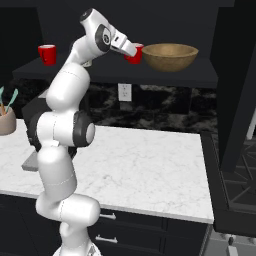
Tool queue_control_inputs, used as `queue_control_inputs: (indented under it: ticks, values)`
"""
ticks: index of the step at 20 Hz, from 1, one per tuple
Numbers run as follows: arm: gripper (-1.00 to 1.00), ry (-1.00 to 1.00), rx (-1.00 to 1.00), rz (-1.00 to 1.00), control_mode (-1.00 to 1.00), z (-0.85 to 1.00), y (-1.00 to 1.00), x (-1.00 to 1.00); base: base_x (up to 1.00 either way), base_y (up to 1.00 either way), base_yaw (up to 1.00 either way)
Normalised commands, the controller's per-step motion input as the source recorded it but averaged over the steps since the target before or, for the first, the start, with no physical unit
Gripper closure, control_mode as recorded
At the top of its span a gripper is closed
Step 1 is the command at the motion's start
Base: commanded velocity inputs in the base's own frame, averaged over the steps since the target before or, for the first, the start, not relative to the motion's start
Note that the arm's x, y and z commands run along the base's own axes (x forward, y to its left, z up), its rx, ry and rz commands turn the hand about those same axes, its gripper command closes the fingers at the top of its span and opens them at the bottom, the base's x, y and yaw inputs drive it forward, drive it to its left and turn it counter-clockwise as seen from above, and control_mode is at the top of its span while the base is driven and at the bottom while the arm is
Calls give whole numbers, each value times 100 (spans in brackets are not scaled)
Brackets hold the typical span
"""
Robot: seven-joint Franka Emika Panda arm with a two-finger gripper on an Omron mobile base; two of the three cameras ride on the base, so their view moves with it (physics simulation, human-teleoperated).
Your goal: Gather all objects into one cabinet and sort the glasses and bowls to opposite sides.
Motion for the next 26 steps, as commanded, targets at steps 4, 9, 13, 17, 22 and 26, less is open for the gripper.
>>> queue_control_inputs:
  ticks: [4,9,13,17,22,26]
  values:
    - [100,0,2,0,-100,3,0,0,0,0,0]
    - [100,4,0,0,-100,7,0,-4,0,0,0]
    - [100,0,0,9,-100,6,17,-61,0,0,0]
    - [100,0,0,10,-100,0,21,-83,0,0,0]
    - [100,-12,-5,7,-100,-22,33,-84,0,0,0]
    - [100,-18,-8,3,-100,-34,19,-50,0,0,0]
